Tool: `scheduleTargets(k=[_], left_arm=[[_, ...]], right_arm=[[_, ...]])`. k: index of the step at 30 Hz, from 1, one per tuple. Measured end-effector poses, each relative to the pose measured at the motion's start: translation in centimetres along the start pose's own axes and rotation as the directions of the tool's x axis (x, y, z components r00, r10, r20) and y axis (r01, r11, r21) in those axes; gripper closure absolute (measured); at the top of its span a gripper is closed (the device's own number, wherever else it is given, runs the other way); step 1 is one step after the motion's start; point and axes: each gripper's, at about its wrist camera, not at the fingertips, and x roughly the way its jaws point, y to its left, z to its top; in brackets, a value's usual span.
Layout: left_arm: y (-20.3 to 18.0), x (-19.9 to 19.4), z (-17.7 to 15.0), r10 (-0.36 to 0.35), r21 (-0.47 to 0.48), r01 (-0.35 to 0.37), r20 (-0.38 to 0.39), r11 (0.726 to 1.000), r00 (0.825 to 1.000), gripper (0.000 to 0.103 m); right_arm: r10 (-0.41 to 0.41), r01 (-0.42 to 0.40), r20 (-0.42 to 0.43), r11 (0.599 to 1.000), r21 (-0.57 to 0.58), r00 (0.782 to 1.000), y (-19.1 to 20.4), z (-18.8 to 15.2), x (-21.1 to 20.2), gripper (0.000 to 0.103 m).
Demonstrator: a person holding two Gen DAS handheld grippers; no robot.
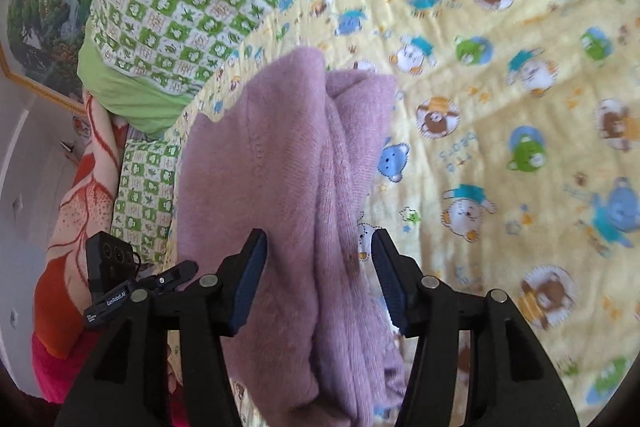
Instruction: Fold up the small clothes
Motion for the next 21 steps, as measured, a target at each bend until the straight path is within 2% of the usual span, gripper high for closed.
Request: scheduleTargets(k=[5,9,16,21], left_arm=[[0.8,-1.3,-1.9,0.009,0.008,-0.009,-0.012,1.000,1.000,0.030],[1.6,-0.8,-3.7,0.017,-0.007,-0.017,-0.054,1.000,0.998,0.030],[2.0,-0.1,-4.9,0.025,-0.070,-0.029,-0.065,0.997,0.998,0.029],[1.4,0.2,-5.2,0.082,-0.038,-0.085,-0.071,0.996,0.994,0.029]], right_arm=[[-0.049,0.056,0.082,0.994,-0.096,0.995,3.1,-2.0,-3.7,0.047],[-0.068,0.072,0.031,0.987,-0.145,0.997,4.9,-3.7,-3.9,0.047],[-0.081,0.077,-0.063,0.995,-0.063,0.995,1.7,-4.7,-1.6,0.047],[-0.132,0.130,-0.089,0.991,-0.025,0.987,-0.2,-5.5,-0.8,0.047]])
